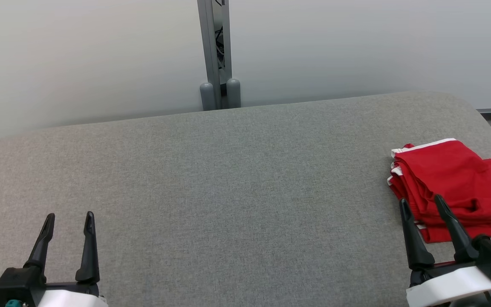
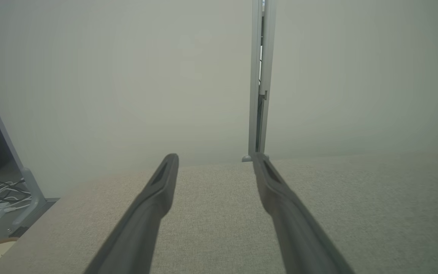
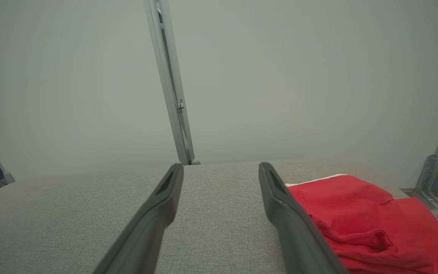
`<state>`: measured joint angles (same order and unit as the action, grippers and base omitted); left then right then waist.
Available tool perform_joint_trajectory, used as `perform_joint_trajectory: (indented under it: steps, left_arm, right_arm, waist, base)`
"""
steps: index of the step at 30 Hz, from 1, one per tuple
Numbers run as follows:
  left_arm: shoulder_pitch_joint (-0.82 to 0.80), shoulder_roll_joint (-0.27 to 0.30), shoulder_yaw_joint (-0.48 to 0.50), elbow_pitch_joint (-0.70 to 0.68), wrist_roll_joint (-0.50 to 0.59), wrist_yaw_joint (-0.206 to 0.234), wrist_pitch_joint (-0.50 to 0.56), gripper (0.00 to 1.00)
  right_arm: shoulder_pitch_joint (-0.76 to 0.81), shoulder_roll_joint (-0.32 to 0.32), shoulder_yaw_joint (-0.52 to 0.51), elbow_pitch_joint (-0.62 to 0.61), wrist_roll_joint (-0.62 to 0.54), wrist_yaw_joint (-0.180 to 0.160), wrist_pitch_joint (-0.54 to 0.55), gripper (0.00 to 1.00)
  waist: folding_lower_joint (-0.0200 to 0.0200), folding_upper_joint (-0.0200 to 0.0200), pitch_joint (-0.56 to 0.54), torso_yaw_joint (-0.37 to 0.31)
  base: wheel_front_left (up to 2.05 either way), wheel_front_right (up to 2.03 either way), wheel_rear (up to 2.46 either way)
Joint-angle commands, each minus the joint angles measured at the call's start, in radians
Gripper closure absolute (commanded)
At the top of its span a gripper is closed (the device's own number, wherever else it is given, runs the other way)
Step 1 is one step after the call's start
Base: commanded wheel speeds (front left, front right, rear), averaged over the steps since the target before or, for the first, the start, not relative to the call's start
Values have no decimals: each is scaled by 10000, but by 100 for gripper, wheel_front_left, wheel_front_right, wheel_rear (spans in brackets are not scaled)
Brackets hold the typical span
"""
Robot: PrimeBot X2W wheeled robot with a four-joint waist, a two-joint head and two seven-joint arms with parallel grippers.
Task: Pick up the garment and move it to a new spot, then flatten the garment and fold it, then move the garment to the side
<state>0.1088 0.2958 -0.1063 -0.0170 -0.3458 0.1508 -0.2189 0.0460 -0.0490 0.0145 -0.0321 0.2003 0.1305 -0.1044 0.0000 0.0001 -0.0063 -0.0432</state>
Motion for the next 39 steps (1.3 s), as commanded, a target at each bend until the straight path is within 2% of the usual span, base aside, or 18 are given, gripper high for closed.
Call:
perform_joint_trajectory:
  steps: [1,31,32,35,39]
  left_arm:
    - [-178,5,42,61,-75,-48,-71,0]
    - [-102,79,-154,72,-247,157,123,0]
    - [-94,11,-156,117,-207,98,127,100]
    - [16,-151,-252,313,-346,71,127,100]
    - [-114,-279,-317,458,-1071,-98,95,100]
  right_arm:
    - [-31,-31,-17,-12,-22,5,19,0]
    - [26,-31,0,87,191,5,-75,0]
    - [7,8,6,131,140,0,-17,100]
    - [63,76,-41,362,290,0,48,100]
    - [-130,-39,-324,640,1125,0,433,100]
  waist:
    - [0,-1,6,2]
    - [0,-1,12,63]
    - [0,-1,12,62]
    - [0,-1,15,66]
    - [0,-1,25,78]
  base:
    - [0,0,0]
    - [0,0,0]
    - [0,0,0]
    - [0,0,0]
    - [0,0,0]
